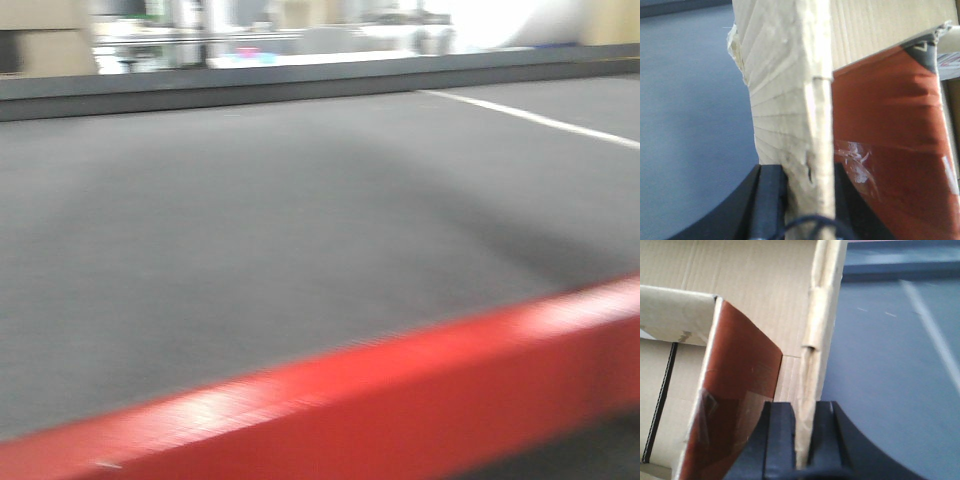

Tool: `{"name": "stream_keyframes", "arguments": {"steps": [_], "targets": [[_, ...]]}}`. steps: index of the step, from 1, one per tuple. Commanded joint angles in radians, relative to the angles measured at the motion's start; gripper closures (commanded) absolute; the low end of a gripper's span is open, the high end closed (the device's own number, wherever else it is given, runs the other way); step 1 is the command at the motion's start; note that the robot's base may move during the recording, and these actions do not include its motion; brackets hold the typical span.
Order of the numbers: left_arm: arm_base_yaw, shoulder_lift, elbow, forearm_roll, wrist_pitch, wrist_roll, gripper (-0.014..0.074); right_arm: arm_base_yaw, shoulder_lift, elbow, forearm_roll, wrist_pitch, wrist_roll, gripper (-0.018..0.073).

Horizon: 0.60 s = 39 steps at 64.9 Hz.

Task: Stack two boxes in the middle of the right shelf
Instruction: 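Drive the base past the red workbench holding the boxes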

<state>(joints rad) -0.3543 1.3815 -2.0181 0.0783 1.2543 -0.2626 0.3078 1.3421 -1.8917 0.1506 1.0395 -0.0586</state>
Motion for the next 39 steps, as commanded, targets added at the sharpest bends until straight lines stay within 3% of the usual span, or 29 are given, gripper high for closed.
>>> {"name": "stream_keyframes", "arguments": {"steps": [1, 39], "targets": [[-0.001, -0.018, -0.018, -0.018, -0.048, -0.002, 0.0708, -0.005, -0.009, -0.011, -0.034, -0.055, -0.011, 0.0711], [-0.001, -0.018, -0.018, -0.018, -0.048, -0.002, 0.0708, -0.005, -0.009, -0.011, -0.034, -0.055, -0.011, 0.0711]]}}
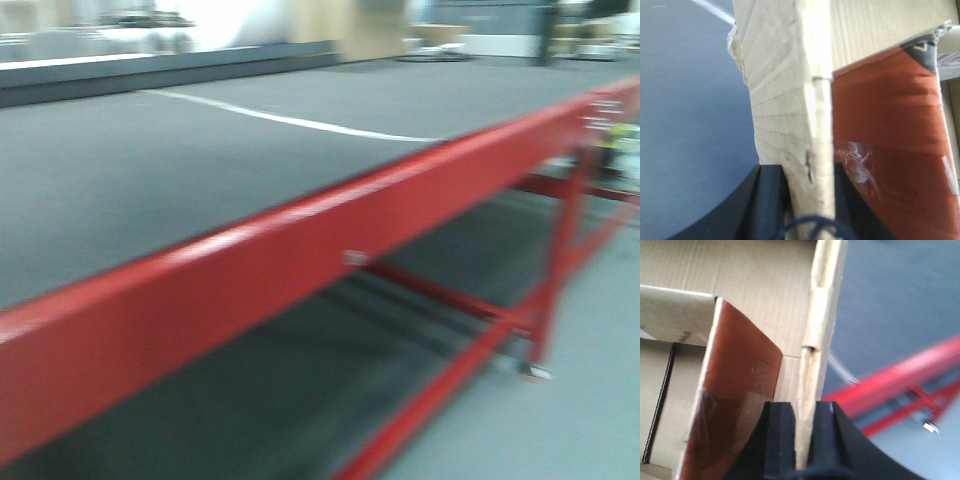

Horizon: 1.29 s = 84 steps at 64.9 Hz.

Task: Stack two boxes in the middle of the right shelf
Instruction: 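Drive the base past the red workbench holding the boxes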

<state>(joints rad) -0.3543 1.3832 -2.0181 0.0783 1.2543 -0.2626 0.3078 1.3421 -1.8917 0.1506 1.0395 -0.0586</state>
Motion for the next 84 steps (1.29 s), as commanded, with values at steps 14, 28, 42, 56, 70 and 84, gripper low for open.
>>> {"name": "stream_keyframes", "arguments": {"steps": [14, 28, 42, 56, 70, 84], "targets": [[-0.001, -0.02, -0.018, -0.018, -0.048, -0.002, 0.0708, -0.005, -0.009, -0.011, -0.034, -0.055, -0.011, 0.0711], [-0.001, -0.02, -0.018, -0.018, -0.048, -0.002, 0.0708, -0.005, -0.009, -0.011, -0.034, -0.055, -0.011, 0.0711], [-0.001, -0.02, -0.018, -0.018, -0.048, -0.002, 0.0708, -0.005, -0.009, -0.011, -0.034, -0.055, -0.011, 0.0711], [-0.001, -0.02, -0.018, -0.018, -0.048, -0.002, 0.0708, -0.005, -0.009, -0.011, -0.034, -0.055, -0.011, 0.0711], [-0.001, -0.02, -0.018, -0.018, -0.048, -0.002, 0.0708, -0.005, -0.009, -0.011, -0.034, -0.055, -0.011, 0.0711], [-0.001, -0.02, -0.018, -0.018, -0.048, -0.002, 0.0708, -0.005, -0.009, -0.011, -0.034, -0.055, -0.011, 0.0711]]}}
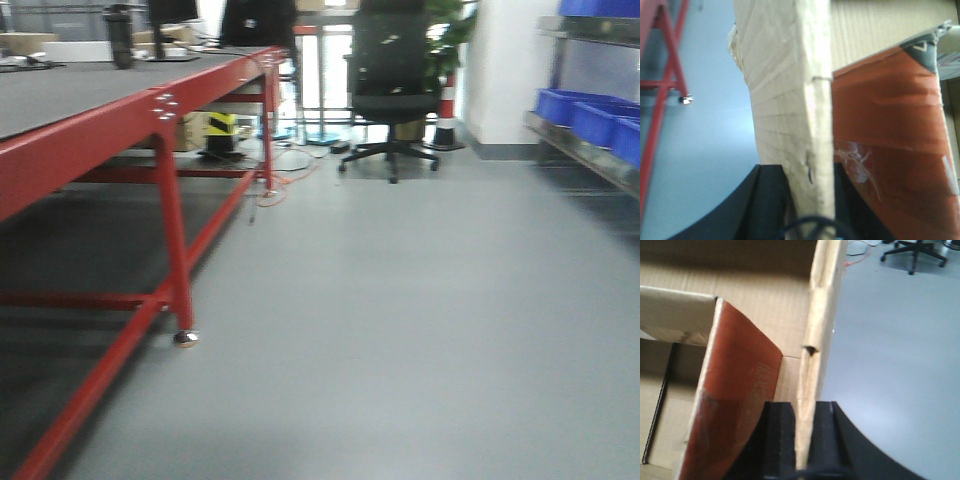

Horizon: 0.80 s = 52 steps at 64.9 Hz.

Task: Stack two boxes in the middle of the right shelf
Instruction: 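Drive the base past the red workbench holding the boxes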

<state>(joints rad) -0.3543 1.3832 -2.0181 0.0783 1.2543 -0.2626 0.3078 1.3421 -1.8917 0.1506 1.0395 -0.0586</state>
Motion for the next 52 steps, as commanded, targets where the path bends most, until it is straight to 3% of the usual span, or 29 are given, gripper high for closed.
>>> {"name": "stream_keyframes", "arguments": {"steps": [1, 52], "targets": [[-0.001, -0.02, -0.018, -0.018, -0.048, -0.002, 0.0708, -0.005, -0.009, -0.011, -0.034, -0.055, -0.011, 0.0711], [-0.001, -0.02, -0.018, -0.018, -0.048, -0.002, 0.0708, -0.005, -0.009, -0.011, -0.034, -0.055, -0.011, 0.0711]]}}
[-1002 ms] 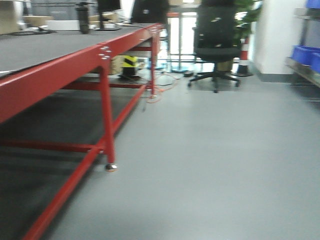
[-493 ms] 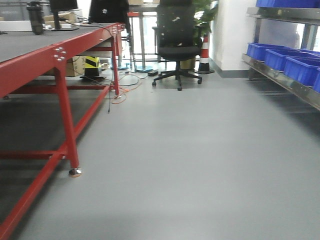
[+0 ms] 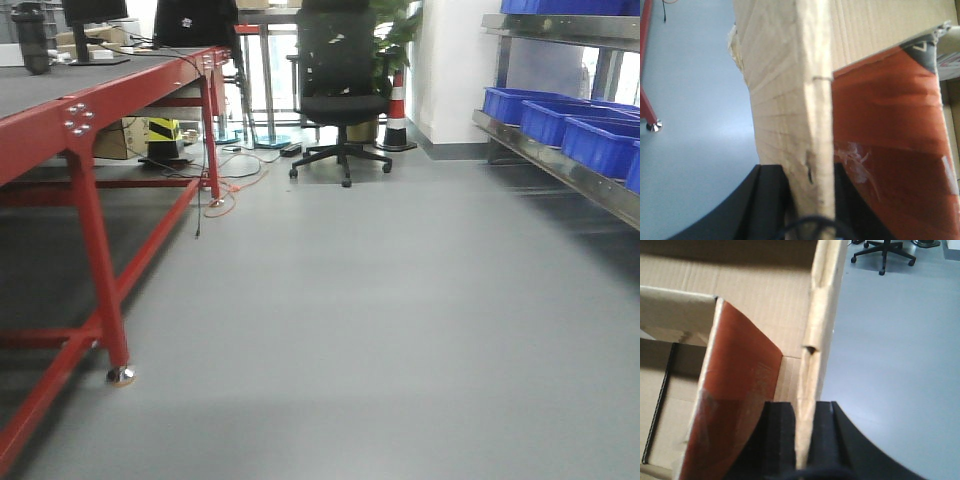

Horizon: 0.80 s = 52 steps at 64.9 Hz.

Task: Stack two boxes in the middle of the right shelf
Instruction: 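Drive the base past the red workbench holding the boxes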

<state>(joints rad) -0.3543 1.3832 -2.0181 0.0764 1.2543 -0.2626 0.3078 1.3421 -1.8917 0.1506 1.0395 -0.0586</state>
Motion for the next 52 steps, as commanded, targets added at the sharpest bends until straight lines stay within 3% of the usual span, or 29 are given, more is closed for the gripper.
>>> {"name": "stream_keyframes", "arguments": {"steps": [1, 52], "targets": [[-0.001, -0.02, -0.018, -0.017, -0.048, -0.002, 0.0708, -0.005, -0.009, -0.011, -0.034, -0.055, -0.011, 0.0711], [-0.001, -0.02, -0.018, -0.017, -0.048, -0.002, 0.0708, -0.005, -0.009, -0.011, -0.034, -0.055, -0.011, 0.0711]]}}
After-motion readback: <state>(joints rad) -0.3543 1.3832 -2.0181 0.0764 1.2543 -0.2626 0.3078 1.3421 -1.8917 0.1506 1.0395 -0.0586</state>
